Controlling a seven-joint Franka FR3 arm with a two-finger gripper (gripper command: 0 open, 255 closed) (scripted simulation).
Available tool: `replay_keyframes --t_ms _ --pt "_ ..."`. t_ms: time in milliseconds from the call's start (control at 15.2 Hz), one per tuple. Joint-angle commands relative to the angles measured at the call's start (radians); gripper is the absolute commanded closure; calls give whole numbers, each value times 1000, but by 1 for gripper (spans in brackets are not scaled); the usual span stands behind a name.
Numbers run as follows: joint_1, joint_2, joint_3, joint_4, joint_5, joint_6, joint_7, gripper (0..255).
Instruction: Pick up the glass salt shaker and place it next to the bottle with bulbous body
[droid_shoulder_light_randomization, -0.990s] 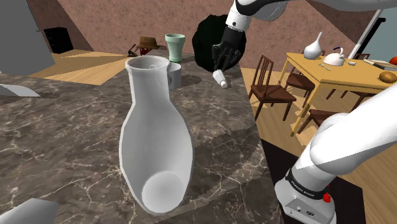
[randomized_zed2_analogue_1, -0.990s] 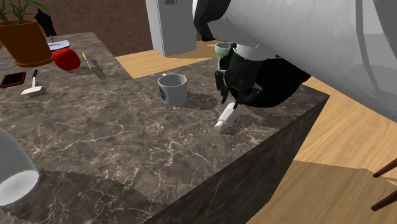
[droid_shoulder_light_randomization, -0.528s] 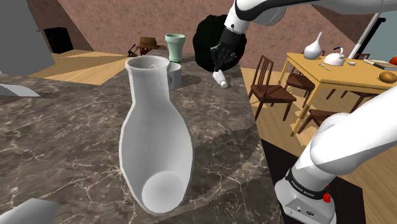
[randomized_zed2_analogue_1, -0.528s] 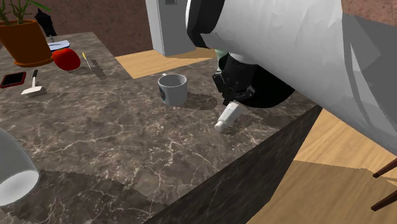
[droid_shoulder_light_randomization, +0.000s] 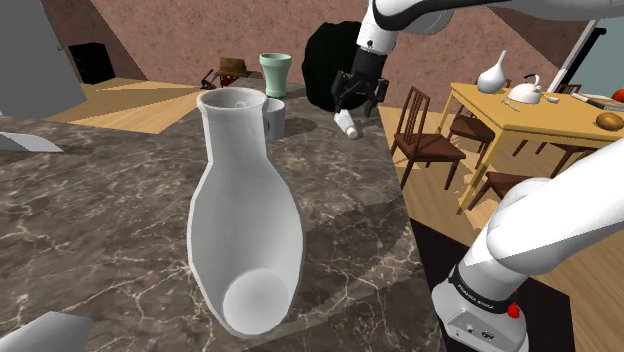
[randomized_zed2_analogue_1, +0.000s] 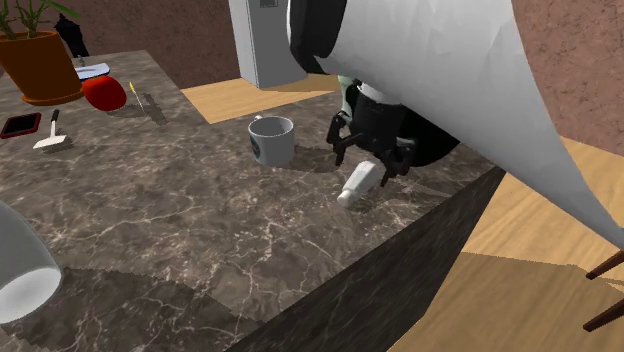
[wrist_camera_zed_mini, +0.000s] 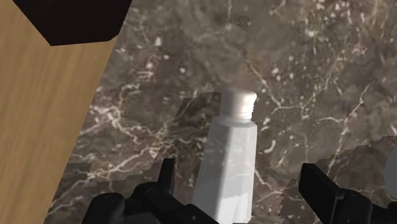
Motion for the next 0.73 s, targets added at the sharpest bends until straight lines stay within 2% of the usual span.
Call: replay_keyframes --t_ms 0,264,660 --pt "1 5 3 -18 -1 17 3 0" --pt "3 18 6 -68 3 80 1 0" --pt "3 18 6 -68 3 80 1 0"
